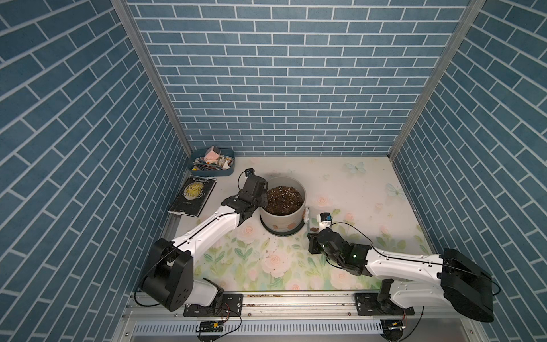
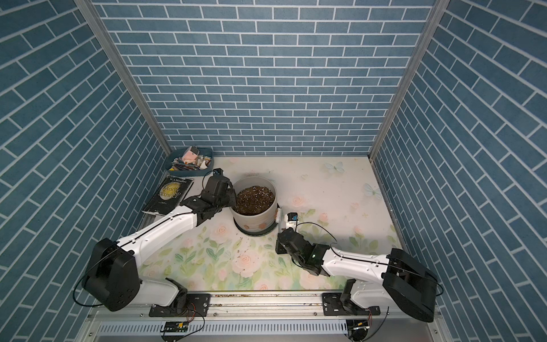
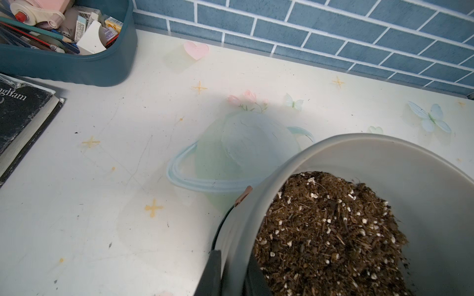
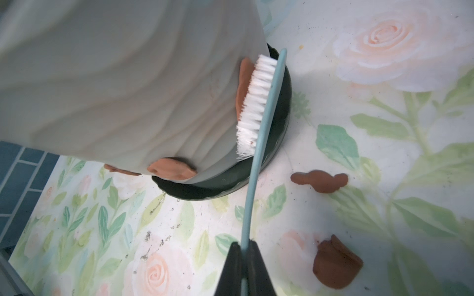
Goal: Scrub the dried mud off the ceramic pot
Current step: Brush off the soil from the pot.
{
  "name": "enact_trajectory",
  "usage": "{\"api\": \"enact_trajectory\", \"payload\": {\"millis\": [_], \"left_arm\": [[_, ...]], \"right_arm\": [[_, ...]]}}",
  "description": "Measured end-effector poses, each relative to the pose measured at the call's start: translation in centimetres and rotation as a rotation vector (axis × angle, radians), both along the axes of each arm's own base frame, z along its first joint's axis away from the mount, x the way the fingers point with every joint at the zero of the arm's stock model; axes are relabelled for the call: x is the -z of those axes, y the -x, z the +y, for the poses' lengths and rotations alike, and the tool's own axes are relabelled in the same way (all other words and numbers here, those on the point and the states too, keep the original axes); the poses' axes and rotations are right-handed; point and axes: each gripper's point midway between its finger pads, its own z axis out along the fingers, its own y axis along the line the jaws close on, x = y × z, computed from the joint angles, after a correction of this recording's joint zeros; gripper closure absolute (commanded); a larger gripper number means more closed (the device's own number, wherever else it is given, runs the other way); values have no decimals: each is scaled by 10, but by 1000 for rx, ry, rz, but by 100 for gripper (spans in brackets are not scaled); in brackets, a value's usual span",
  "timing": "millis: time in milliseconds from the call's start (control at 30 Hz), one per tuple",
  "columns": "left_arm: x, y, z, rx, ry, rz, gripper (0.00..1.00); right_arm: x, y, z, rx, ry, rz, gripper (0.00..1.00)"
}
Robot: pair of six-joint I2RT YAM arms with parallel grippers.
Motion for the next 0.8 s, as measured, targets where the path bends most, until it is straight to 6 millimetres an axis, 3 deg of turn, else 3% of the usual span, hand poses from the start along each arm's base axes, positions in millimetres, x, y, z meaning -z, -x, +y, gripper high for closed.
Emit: {"api": "enact_trajectory", "payload": {"millis": [200,500,633,800], "left_arm": [[0,0,0,0,-1,0,91],[0,0,0,0,-1,-1,91],[0,0,0,-1,-2,-1,90],[0,0,0,-2,-3,-1,83]], "right_arm": [[-7,2,-11,14,-2,-15,100],[-31,10,-49,73,-41,-48,100],[-20,5,-76,136,19,-9,100],[16,-13,-120,274,141,109,100]]}}
